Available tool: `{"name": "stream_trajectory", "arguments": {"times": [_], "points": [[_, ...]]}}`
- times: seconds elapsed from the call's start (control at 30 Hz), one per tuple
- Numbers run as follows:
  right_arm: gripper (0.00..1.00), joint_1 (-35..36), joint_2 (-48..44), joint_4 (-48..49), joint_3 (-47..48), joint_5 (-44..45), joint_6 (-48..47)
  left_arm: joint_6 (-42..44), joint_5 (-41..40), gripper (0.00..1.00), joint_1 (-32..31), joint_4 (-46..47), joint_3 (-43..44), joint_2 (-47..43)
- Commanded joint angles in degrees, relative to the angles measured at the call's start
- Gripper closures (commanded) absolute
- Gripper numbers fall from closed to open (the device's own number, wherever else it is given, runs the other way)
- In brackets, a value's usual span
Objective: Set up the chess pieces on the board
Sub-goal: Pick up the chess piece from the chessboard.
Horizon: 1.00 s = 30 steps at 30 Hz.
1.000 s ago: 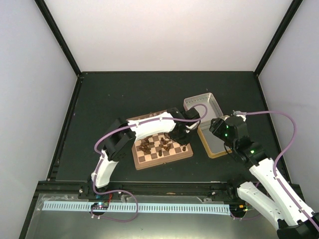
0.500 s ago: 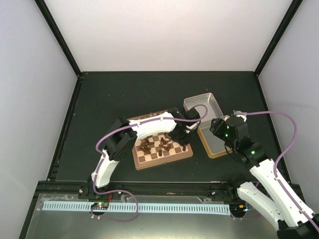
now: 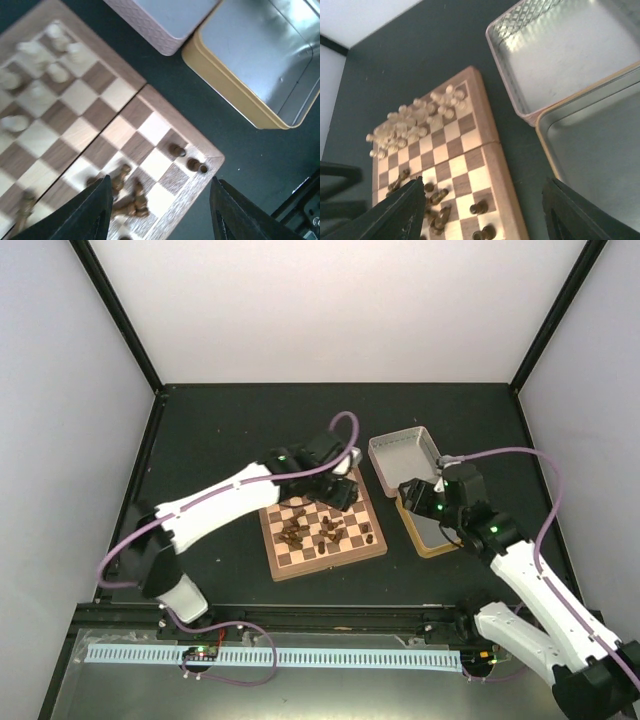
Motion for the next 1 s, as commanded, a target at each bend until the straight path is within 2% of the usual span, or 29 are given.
{"name": "stream_trajectory", "arguments": {"times": [0.0,0.13,0.27,0.43,0.67,0.77,0.97], "points": [[0.38,1.6,5.3,0.8,2.2,-8.8,-3.3,-2.2,-3.5,0.44,3.3,7.4,-9.9,-10.7],[0.40,9.4,10.5,-3.1,5.1,-4.5,-0.8,-2.6,-5.0,0.42,7.4,11.7,-16.9,-20.6],[0.42,19.4,17.2,-6.6,10.1,1.2,4.4,-3.7,-7.6,0.38,10.1,12.4,-19.5,-28.3],[0.59,27.1,27.6,-6.5,15.0,3.1,9.5,-4.4,-11.7,0.34,11.1,14.6,-23.7,-36.0],[0.60,30.4,40.8,-5.6,20.5,2.2,10.0,-4.4,-12.3,0.31,11.7,17.4,-31.5,-44.7],[0.61,30.5,43.4,-5.9,21.1,3.9,10.2,-4.7,-13.0,0.29,11.9,19.1,-34.6,-47.9],[0.70,30.4,47.4,-8.0,23.1,8.1,5.3,-7.2,-15.3,0.29,12.0,21.0,-37.5,-49.7]]}}
